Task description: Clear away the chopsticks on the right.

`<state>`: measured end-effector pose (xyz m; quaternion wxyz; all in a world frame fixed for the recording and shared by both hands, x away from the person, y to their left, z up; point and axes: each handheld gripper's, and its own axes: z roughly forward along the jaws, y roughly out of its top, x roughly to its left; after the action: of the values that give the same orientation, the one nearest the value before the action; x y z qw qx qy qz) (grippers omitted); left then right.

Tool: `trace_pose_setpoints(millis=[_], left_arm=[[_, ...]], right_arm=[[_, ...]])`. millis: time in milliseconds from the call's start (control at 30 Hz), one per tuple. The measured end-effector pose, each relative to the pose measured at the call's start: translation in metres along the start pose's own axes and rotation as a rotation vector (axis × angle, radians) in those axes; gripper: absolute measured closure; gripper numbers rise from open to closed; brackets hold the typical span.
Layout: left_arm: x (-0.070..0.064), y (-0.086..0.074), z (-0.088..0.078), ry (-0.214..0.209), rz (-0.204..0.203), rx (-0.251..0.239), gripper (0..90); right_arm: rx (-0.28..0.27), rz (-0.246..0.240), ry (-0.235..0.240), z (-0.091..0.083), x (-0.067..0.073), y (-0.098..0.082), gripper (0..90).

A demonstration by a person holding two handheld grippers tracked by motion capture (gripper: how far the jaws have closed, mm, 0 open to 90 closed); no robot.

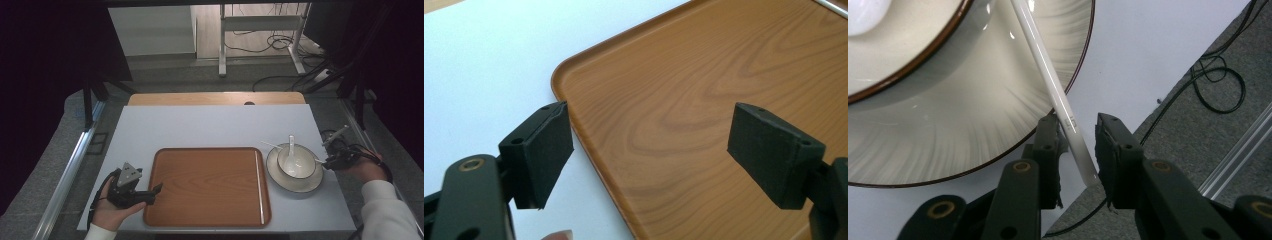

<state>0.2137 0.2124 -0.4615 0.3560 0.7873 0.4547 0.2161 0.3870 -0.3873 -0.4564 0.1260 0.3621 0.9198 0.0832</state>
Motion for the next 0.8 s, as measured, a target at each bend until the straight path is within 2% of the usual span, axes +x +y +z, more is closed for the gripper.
trace_pose_setpoints(millis=[300,467,600,800], left_arm=[[0.0004,-0.0003,0.0002,-0.001,-0.003,0.001,17.8],[0.0005,-0.0003,0.0002,0.002,-0.003,0.002,17.8],[0.0005,-0.0001,-0.0004,0.003,0.000,0.001,17.8],[0.0008,0.0001,-0.0011,0.006,0.000,0.000,17.9]], right_arm=[[0.021,-0.030,0.021,0.0023,-0.0005,0.0008,77.8],[0.028,-0.063,0.010,0.0017,0.0031,0.0020,82.3],[0.016,-0.061,0.020,0.0004,0.0022,0.0005,83.0],[0.003,-0.052,0.008,-0.0051,0.0042,-0.0009,83.6]])
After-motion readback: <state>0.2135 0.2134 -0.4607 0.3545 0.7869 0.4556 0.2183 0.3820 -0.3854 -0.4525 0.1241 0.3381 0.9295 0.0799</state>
